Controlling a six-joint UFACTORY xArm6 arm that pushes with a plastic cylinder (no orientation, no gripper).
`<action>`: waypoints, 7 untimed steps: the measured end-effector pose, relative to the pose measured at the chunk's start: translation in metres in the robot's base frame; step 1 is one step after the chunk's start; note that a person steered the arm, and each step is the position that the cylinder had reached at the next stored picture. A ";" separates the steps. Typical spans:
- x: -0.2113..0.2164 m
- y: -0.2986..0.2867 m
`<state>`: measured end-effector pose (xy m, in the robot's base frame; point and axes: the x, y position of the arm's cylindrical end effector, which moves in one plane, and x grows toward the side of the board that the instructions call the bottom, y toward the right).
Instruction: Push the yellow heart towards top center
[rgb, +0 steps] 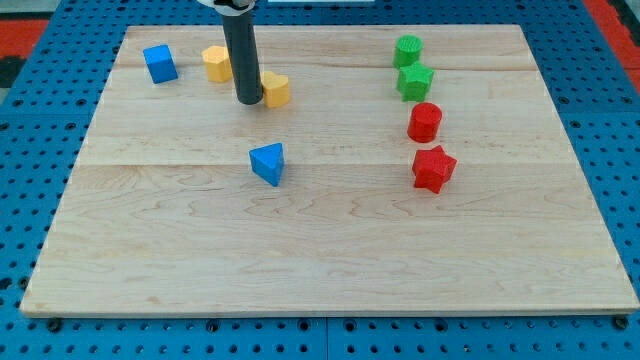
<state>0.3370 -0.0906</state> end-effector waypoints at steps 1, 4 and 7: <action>0.005 0.005; -0.007 0.042; -0.049 0.080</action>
